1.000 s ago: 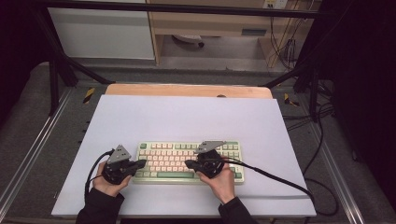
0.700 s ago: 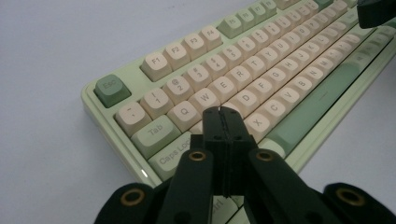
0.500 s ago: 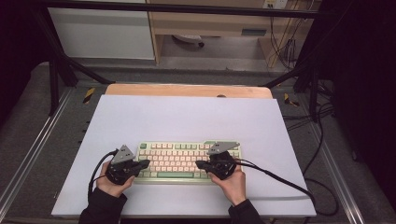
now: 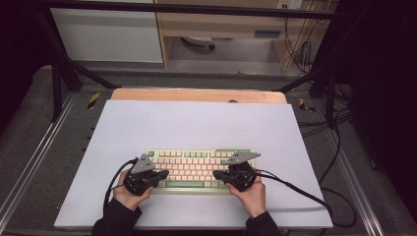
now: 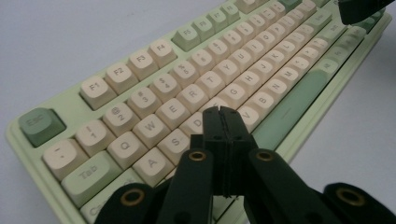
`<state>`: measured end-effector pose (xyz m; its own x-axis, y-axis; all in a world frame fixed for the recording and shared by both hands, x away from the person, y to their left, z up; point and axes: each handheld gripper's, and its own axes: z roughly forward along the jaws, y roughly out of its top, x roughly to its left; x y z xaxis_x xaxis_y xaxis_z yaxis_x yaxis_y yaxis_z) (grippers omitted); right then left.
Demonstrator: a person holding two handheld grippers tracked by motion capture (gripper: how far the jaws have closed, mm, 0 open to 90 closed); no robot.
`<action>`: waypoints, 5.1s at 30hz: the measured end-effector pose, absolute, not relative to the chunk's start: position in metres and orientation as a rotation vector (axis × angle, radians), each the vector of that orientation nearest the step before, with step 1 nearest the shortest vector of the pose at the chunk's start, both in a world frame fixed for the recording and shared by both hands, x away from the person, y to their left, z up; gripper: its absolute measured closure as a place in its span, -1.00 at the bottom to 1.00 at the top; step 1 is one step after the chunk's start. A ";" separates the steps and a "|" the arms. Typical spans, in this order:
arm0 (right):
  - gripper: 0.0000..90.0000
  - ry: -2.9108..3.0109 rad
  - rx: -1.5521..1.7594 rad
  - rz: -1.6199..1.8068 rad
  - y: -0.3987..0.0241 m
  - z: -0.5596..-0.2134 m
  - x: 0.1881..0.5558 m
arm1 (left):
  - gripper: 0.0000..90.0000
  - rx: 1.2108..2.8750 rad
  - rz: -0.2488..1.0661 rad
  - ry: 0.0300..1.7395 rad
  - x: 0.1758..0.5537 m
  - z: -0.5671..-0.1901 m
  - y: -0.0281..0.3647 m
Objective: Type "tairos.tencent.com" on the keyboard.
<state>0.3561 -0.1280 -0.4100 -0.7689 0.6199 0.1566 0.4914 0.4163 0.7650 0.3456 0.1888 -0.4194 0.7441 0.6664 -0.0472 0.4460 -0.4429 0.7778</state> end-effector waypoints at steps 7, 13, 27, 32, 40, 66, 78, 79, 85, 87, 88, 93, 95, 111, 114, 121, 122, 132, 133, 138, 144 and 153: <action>1.00 2.509 0.989 1.286 -0.128 -0.410 0.356 | 1.00 2.132 0.330 0.827 0.348 -0.423 0.178; 1.00 2.513 0.994 1.286 -0.129 -0.410 0.356 | 1.00 2.152 0.323 0.820 0.350 -0.428 0.172; 1.00 2.514 1.000 1.287 -0.128 -0.412 0.356 | 1.00 2.157 0.330 0.813 0.349 -0.431 0.173; 1.00 2.513 1.003 1.290 -0.129 -0.412 0.356 | 1.00 2.147 0.330 0.810 0.347 -0.428 0.176; 1.00 2.510 1.009 1.289 -0.131 -0.412 0.356 | 1.00 2.138 0.337 0.803 0.344 -0.423 0.181; 1.00 2.508 1.009 1.292 -0.132 -0.411 0.356 | 1.00 2.121 0.369 0.819 0.360 -0.404 0.182; 1.00 2.509 1.008 1.291 -0.132 -0.411 0.356 | 1.00 2.130 0.378 0.866 0.375 -0.411 0.177; 1.00 2.509 1.008 1.292 -0.132 -0.411 0.356 | 1.00 2.132 0.381 0.872 0.376 -0.412 0.177; 1.00 2.511 1.010 1.291 -0.131 -0.412 0.356 | 1.00 2.137 0.386 0.889 0.380 -0.418 0.176; 1.00 2.511 1.010 1.290 -0.131 -0.411 0.356 | 1.00 2.140 0.387 0.890 0.381 -0.419 0.176; 1.00 2.510 1.010 1.290 -0.131 -0.411 0.356 | 1.00 2.139 0.387 0.893 0.381 -0.420 0.176; 1.00 2.511 1.009 1.290 -0.131 -0.411 0.356 | 1.00 2.146 0.386 0.900 0.382 -0.424 0.176; 1.00 2.510 1.007 1.291 -0.132 -0.411 0.356 | 1.00 2.150 0.386 0.900 0.382 -0.425 0.176; 1.00 2.511 1.000 1.283 -0.131 -0.412 0.356 | 1.00 2.147 0.381 0.887 0.380 -0.427 0.178; 1.00 2.510 1.003 1.282 -0.132 -0.411 0.356 | 1.00 2.135 0.383 0.881 0.377 -0.424 0.180; 1.00 2.509 1.001 1.287 -0.132 -0.411 0.355 | 1.00 2.120 0.380 0.871 0.369 -0.419 0.187; 1.00 2.510 1.002 1.288 -0.132 -0.411 0.355 | 1.00 2.118 0.380 0.870 0.368 -0.419 0.188; 1.00 2.509 1.003 1.304 -0.131 -0.408 0.355 | 1.00 2.112 0.373 0.867 0.359 -0.417 0.197; 1.00 2.509 1.007 1.306 -0.131 -0.408 0.355 | 1.00 2.111 0.373 0.869 0.358 -0.418 0.198; 1.00 2.512 0.993 1.306 -0.128 -0.407 0.355 | 1.00 2.107 0.376 0.872 0.355 -0.418 0.204; 1.00 2.532 0.966 1.304 -0.118 -0.408 0.355 | 1.00 2.103 0.378 0.878 0.352 -0.418 0.209; 1.00 2.550 0.948 1.296 -0.101 -0.407 0.357 | 1.00 2.092 0.381 0.885 0.349 -0.419 0.216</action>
